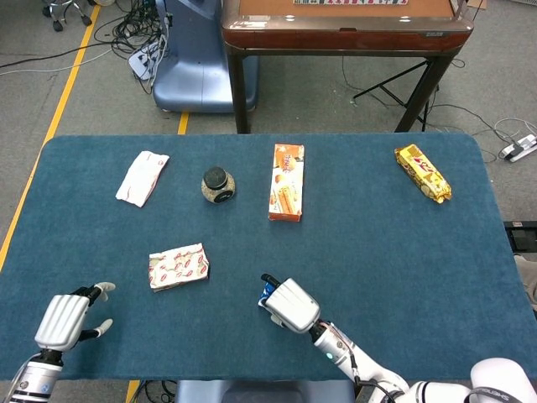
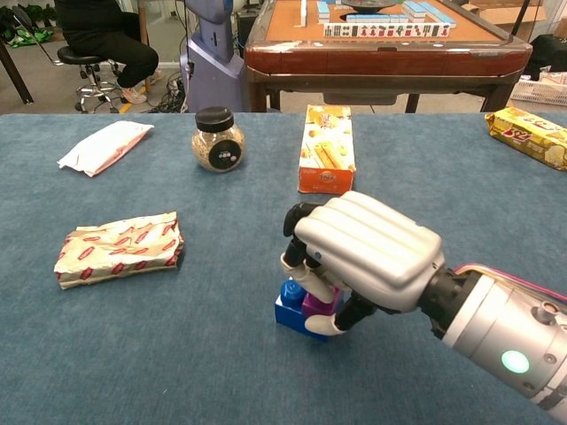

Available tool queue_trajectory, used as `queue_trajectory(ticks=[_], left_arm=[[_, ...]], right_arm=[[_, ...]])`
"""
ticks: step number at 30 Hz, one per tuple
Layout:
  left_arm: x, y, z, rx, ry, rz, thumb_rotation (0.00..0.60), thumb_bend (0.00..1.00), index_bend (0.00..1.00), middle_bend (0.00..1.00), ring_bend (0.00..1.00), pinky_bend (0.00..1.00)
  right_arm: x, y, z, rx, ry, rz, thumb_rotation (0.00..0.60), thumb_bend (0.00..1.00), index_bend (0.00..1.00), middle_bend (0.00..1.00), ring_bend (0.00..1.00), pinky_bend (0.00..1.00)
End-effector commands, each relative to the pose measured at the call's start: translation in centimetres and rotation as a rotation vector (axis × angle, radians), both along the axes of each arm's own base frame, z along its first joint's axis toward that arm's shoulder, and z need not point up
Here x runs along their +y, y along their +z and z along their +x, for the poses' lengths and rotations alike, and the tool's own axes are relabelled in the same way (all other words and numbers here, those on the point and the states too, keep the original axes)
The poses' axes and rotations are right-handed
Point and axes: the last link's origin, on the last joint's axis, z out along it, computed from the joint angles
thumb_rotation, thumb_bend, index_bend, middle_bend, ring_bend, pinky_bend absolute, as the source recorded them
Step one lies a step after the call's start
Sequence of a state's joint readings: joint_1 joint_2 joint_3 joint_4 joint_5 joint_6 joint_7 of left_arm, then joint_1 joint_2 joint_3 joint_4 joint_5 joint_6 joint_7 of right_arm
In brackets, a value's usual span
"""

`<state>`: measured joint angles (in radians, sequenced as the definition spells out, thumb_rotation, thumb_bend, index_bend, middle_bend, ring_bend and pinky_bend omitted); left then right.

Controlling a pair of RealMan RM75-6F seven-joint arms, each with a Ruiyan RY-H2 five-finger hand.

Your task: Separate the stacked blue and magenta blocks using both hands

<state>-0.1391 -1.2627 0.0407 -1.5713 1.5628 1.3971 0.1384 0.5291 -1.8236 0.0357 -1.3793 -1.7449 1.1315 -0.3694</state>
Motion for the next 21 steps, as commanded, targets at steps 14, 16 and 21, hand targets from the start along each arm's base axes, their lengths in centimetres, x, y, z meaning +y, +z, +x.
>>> queue_trajectory(ticks=[14,16,21], left_arm=[[0.0,-0.3,0.4,-0.001,-0.008,-0.005,0.600,0.21,0.37,0.45,0.48,0.69],[0.1,-0.3,0.5,-0.001,-0.009,-0.005,0.600,0.21,0.37,0.45,0.48,0.69],[0.1,-0.4,0.6,0.001,-0.012,-0.009,0.600,0.21,0.37,0.45,0.48,0.69]], right_arm=[[-1.7,0.7,-2.3,0.030,-0.070,-0.030,0.600,0.00,0.87,1.00,1.00,1.00],[-2.0,0.9,-2.5,0.027,-0.079,-0.040,0.600,0.00,0.87,1.00,1.00,1.00],[-2.9,1.6,-3.0,0.021,-0.105,-0.077,0.600,0.00,0.87,1.00,1.00,1.00]])
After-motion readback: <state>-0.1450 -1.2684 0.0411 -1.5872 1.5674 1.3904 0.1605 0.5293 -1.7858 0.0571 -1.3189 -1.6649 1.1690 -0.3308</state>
